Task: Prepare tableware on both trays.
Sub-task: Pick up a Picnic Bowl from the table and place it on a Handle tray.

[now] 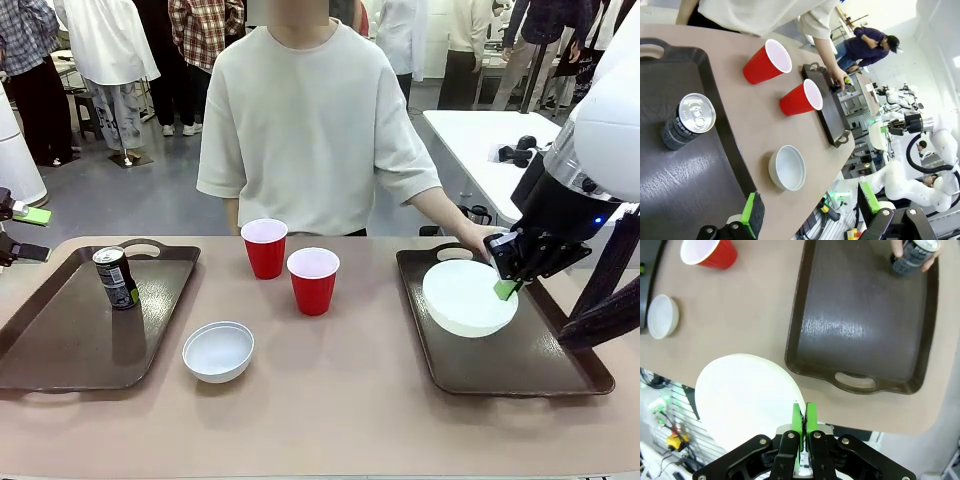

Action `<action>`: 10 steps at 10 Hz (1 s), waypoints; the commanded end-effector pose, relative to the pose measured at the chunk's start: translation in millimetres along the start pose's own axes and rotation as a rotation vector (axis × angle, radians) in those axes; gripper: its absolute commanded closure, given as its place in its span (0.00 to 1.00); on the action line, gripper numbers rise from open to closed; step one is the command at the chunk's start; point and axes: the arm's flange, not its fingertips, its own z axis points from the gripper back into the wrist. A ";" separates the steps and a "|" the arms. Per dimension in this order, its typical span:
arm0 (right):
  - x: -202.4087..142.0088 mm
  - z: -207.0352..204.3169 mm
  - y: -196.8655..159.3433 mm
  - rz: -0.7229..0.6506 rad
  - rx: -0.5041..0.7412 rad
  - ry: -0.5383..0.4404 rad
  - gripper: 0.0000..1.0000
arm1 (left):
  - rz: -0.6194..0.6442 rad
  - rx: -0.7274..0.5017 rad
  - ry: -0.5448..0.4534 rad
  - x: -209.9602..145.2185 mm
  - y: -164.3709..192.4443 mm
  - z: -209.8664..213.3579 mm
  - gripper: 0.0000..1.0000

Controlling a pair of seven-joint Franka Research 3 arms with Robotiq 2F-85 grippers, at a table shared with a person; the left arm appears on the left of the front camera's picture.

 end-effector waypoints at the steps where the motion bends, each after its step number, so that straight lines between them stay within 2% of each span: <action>1: -9.7 -29.0 -12.7 -0.026 0.020 -0.005 0.96 | -0.014 -0.015 -0.011 0.2 0.7 0.6 0.00; 3: 28.0 -40.7 -30.0 -0.086 0.029 -0.038 0.96 | -0.014 -0.015 -0.011 0.2 0.7 0.6 0.00; 5: 57.6 -79.4 -49.4 -0.092 -0.022 -0.037 0.96 | -0.014 -0.015 -0.011 0.2 0.7 0.6 0.00; 7: 73.1 -122.7 -68.9 -0.100 -0.085 -0.014 0.96 | -0.014 -0.015 -0.011 0.2 0.7 0.6 0.00; 8: 74.8 -134.7 -79.4 -0.118 -0.132 -0.010 0.96 | -0.014 -0.015 -0.011 0.2 0.7 0.6 0.00; 9: 77.3 -129.9 -76.9 -0.130 -0.170 -0.022 0.96 | -0.014 -0.015 -0.011 0.2 0.7 0.6 0.00; 10: 78.6 -121.7 -72.1 -0.110 -0.068 -0.001 0.96 | -0.014 -0.015 -0.011 0.2 0.7 0.6 0.00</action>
